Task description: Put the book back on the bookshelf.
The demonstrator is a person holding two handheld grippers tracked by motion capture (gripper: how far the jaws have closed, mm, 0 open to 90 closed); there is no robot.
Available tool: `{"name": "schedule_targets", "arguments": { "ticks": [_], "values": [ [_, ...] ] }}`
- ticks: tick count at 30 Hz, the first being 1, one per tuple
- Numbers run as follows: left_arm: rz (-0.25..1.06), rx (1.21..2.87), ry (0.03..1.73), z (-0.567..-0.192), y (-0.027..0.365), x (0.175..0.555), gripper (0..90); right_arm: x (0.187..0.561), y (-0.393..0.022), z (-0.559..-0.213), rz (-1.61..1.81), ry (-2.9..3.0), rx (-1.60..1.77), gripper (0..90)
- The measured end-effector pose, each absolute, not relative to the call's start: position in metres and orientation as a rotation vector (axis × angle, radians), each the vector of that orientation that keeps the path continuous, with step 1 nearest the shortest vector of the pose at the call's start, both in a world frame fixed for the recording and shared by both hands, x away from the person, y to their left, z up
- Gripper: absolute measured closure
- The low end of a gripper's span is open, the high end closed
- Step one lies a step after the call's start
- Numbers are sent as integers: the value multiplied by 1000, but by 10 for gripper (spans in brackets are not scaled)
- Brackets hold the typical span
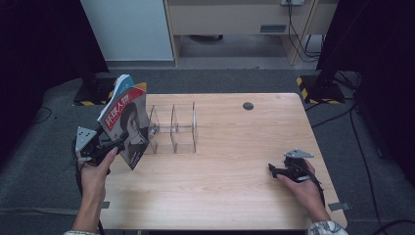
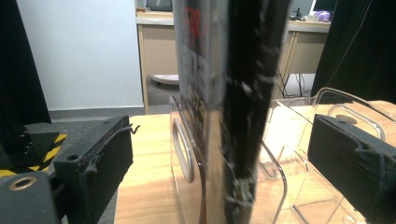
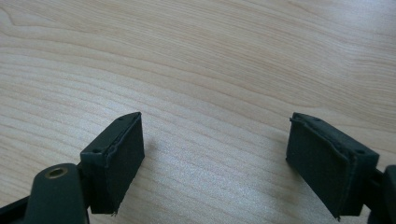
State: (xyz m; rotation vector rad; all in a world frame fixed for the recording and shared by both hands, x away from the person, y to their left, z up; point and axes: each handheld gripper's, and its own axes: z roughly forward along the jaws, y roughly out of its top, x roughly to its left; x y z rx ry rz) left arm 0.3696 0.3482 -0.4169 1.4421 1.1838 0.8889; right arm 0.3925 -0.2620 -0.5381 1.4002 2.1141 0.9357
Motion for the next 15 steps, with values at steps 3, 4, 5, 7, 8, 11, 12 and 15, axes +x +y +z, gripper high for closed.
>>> {"name": "schedule_targets", "arguments": {
  "ticks": [3,4,5,7,8,11,12,15],
  "values": [
    [899,1455,1182,-419,347,367,60,392,-262,-538,936,2114,1400,193],
    [892,1452,1183,-420,347,366,60,392,-262,-538,936,2114,1401,193],
    [893,1455,1182,-421,347,366,60,392,-262,-538,936,2114,1400,193],
    [888,1460,1182,-423,346,364,60,392,-262,-538,936,2114,1403,193],
    [887,1462,1182,-424,346,364,60,392,-262,-538,936,2114,1402,193],
    [881,1464,1183,-426,346,361,61,392,-262,-538,936,2114,1402,193],
    [881,1469,1184,-427,346,361,61,392,-262,-538,936,2114,1402,192],
    [879,1477,1187,-429,346,360,61,392,-262,-538,936,2113,1404,191]
  ]
}}
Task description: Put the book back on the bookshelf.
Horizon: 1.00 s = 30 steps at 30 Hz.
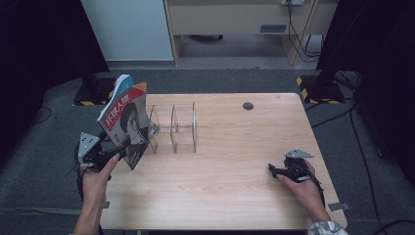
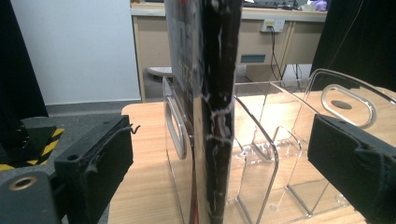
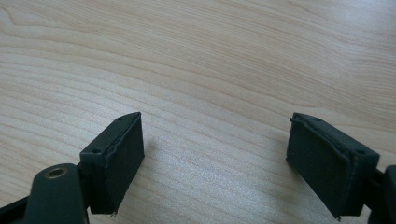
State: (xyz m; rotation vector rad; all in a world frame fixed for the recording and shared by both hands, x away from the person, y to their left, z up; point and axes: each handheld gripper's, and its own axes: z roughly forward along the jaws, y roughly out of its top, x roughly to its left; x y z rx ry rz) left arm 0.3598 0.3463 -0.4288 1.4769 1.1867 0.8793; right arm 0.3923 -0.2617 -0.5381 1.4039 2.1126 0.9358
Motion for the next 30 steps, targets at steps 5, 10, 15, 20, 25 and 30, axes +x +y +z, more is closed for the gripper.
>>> {"name": "schedule_targets", "arguments": {
  "ticks": [5,10,15,20,25,30],
  "values": [
    [873,1489,1191,-432,347,357,62,392,-262,-538,935,2114,1401,190],
    [861,1496,1192,-435,347,354,62,392,-262,-538,936,2114,1402,189],
    [850,1504,1193,-437,347,351,62,392,-262,-538,936,2117,1400,189],
    [846,1519,1195,-440,346,347,61,392,-262,-538,936,2117,1400,189],
    [833,1536,1201,-447,345,345,61,392,-262,-538,936,2117,1400,188],
    [827,1537,1206,-448,345,341,61,392,-262,-538,937,2118,1400,188]
  ]
}}
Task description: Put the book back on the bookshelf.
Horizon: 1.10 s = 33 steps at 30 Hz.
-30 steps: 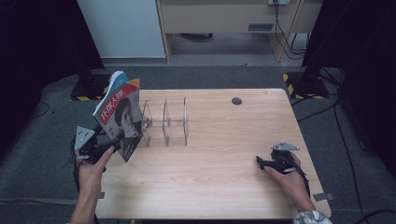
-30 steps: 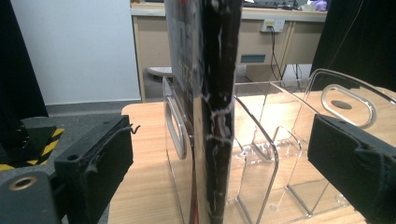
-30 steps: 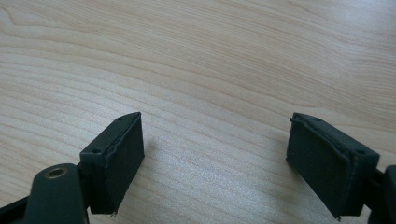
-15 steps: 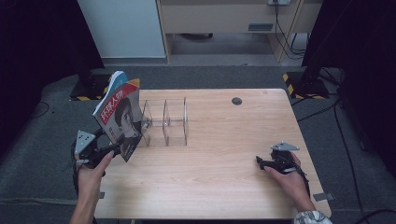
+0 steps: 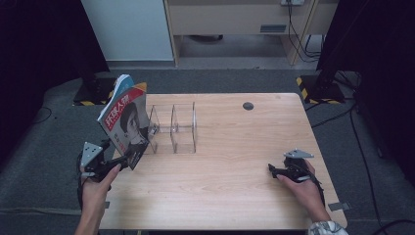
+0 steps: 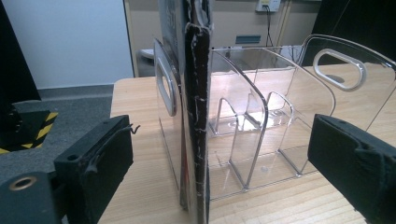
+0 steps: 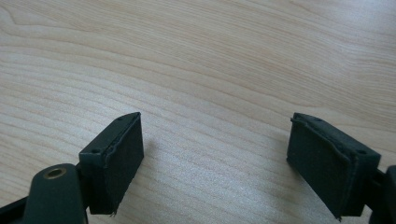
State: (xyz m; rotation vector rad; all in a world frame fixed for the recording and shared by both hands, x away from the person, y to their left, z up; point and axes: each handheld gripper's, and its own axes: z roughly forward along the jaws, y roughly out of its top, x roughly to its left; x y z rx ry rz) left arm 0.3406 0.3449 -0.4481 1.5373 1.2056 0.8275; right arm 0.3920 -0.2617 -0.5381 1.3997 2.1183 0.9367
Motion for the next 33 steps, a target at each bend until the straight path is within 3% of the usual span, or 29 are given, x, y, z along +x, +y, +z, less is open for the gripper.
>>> {"name": "schedule_targets", "arguments": {
  "ticks": [21,25,33],
  "values": [
    [764,1630,1174,-462,325,313,67,392,-262,-538,937,2121,1399,182],
    [753,1642,1145,-461,322,310,115,392,-262,-538,937,2121,1399,182],
    [716,1714,1100,-463,308,305,75,392,-261,-538,937,2121,1399,182]
  ]
}}
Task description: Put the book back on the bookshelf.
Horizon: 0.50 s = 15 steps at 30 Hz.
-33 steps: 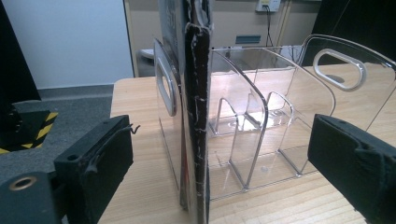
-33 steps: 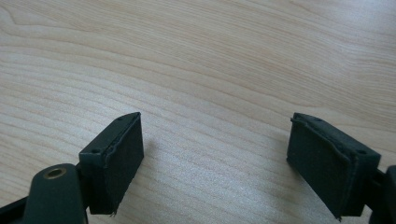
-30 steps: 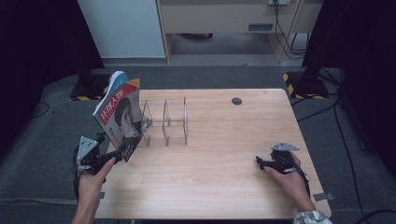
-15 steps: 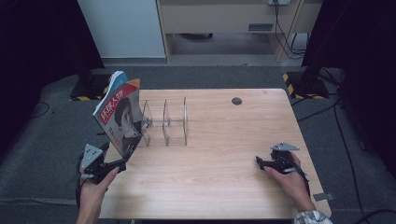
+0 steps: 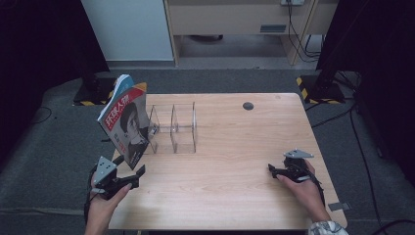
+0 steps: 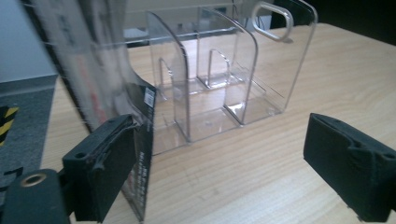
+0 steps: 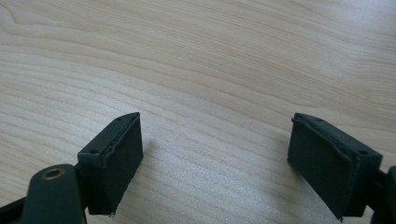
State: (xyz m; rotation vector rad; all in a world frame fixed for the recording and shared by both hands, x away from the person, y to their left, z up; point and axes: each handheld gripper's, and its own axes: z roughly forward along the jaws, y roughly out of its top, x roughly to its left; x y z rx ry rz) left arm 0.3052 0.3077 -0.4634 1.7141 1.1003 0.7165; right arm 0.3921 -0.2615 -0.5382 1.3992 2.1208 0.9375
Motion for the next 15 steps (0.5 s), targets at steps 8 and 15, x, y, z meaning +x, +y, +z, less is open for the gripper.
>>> {"name": "schedule_targets", "arguments": {
  "ticks": [8,15],
  "values": [
    [682,1776,1056,-463,294,309,63,392,-262,-538,937,2121,1399,182],
    [651,1826,1031,-465,282,317,62,391,-262,-538,935,2125,1392,182]
  ]
}}
